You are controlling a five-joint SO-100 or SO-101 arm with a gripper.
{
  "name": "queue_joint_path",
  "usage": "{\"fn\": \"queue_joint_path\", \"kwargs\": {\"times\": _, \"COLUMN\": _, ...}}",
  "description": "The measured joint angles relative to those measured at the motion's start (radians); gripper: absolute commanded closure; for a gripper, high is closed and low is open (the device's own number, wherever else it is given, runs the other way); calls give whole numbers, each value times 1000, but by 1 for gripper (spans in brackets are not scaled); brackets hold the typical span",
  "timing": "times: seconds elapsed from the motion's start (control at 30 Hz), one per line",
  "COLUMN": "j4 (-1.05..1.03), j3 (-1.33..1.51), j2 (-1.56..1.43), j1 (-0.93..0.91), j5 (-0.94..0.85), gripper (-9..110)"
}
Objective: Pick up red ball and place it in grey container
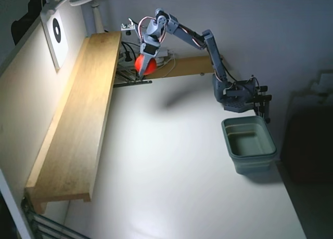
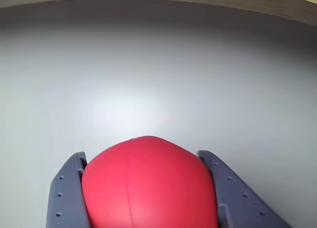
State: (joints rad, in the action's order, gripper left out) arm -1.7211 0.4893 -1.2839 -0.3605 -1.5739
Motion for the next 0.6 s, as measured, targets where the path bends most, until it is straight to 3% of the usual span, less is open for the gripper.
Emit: {"fn": "queue_joint_path", "kwargs": {"times": 0.6, "j4": 0, "j3": 0, "j2": 0, "j1": 520, "j5": 2, "gripper": 78}}
